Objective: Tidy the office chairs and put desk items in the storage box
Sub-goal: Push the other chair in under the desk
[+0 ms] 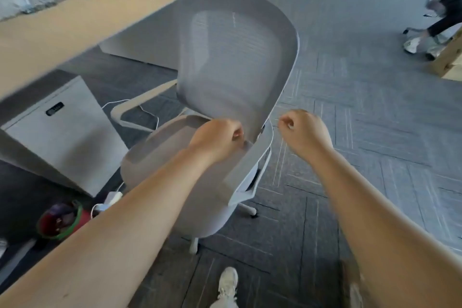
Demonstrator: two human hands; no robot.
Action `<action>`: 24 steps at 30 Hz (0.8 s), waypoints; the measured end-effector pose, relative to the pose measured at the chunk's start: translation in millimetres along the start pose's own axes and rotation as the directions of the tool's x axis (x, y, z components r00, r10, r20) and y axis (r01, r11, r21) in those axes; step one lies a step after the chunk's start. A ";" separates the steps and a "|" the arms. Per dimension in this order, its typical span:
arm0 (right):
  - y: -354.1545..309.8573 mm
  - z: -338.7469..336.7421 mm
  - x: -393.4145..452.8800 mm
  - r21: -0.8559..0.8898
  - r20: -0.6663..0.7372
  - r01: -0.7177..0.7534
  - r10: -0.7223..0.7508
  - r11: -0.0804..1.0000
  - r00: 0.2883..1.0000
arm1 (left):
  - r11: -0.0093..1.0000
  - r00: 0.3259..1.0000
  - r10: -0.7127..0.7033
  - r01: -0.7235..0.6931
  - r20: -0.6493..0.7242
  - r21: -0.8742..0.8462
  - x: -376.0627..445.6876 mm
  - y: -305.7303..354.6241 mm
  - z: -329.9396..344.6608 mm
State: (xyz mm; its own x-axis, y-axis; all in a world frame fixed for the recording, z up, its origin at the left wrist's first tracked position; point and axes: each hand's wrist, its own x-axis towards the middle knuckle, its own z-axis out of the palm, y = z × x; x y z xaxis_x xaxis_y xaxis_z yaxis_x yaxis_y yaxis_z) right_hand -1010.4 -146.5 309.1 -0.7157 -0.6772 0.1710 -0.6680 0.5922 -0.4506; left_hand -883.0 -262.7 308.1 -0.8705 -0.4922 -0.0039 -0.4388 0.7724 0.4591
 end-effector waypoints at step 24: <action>120.7 -25.3 320.2 0.057 0.083 0.134 -0.139 0.989 0.987 | 0.806 0.827 -0.503 0.344 -0.250 -0.482 327.0 83.4 -3.9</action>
State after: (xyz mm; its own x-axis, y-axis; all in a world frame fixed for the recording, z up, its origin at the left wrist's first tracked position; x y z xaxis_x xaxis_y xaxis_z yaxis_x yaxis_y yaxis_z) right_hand -1325.3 -280.9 331.6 -0.5966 -0.7866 0.1590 -0.7455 0.4699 -0.4728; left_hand -1203.4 -360.8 348.6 -0.4438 -0.8961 -0.0120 -0.5459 0.2597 0.7966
